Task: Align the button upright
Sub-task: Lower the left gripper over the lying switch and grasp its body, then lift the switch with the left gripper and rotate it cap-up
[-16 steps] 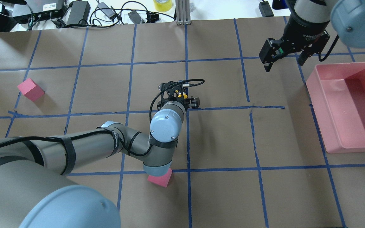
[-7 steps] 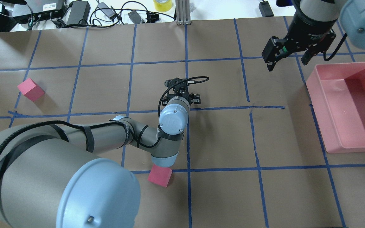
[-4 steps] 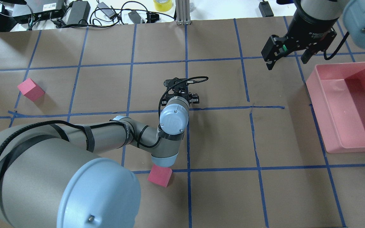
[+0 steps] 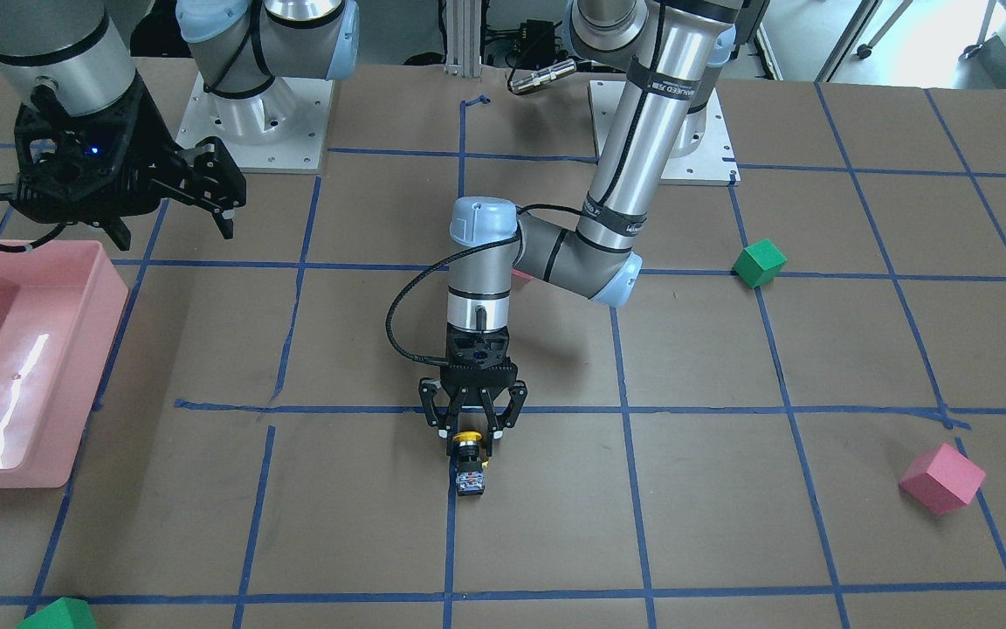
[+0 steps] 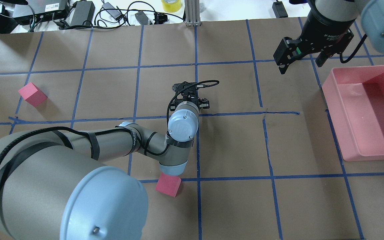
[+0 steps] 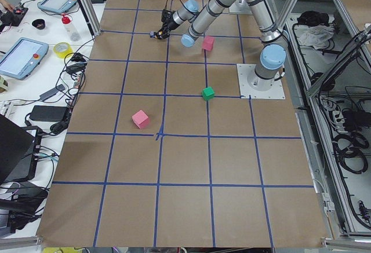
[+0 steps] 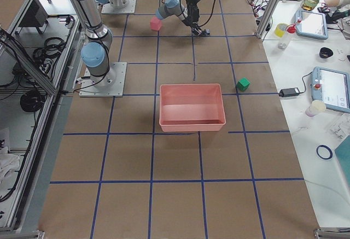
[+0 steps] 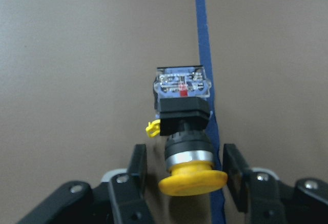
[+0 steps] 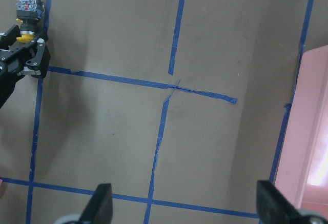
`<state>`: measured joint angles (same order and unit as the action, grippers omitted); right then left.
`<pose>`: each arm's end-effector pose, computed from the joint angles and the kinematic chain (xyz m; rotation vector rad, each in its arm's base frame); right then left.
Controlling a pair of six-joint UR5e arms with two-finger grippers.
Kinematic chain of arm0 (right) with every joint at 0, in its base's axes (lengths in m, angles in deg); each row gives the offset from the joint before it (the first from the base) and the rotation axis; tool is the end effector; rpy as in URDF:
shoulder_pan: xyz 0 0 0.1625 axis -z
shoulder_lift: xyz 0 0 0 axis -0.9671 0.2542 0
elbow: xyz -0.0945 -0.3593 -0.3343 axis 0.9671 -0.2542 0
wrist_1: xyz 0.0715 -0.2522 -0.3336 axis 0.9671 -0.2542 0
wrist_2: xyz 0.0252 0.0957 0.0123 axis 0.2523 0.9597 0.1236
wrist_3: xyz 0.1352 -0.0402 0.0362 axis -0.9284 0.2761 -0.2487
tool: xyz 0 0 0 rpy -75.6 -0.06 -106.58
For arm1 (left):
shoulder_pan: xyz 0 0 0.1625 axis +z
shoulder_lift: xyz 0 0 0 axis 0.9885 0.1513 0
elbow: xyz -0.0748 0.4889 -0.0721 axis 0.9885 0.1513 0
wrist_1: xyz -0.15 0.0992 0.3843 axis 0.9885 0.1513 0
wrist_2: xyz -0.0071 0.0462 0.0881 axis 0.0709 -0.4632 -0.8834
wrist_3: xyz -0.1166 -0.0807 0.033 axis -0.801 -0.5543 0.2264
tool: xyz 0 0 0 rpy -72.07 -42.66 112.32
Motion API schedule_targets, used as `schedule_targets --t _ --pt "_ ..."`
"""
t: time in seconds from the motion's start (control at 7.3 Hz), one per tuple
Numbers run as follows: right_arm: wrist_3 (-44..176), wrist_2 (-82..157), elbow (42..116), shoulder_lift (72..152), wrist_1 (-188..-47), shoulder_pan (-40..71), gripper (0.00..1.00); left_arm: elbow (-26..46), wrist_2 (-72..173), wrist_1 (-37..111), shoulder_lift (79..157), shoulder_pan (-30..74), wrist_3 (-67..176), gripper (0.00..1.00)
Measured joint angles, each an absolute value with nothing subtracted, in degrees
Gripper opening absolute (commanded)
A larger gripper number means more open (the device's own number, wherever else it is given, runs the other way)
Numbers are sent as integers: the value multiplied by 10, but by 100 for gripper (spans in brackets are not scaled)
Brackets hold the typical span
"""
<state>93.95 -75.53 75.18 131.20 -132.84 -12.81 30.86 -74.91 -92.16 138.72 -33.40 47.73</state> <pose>0.1159 -0.5179 0.5205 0.2578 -3.1263 0.0477 -0.3737 -0.5767 0.1442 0.0422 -2.8729 1.1112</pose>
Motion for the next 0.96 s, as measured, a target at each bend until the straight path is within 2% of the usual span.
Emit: schedule_targets --t 0.14,0.27,0.96 --pt "939 -758 752 1312 -1328 -128 100 309 -749 -922 1387 -334 477 33" --pt "939 -759 752 1312 -1328 -128 100 309 -749 -922 1387 -334 477 29" --pt "940 -758 752 1311 -1329 -128 100 282 -744 -863 1358 -334 503 29"
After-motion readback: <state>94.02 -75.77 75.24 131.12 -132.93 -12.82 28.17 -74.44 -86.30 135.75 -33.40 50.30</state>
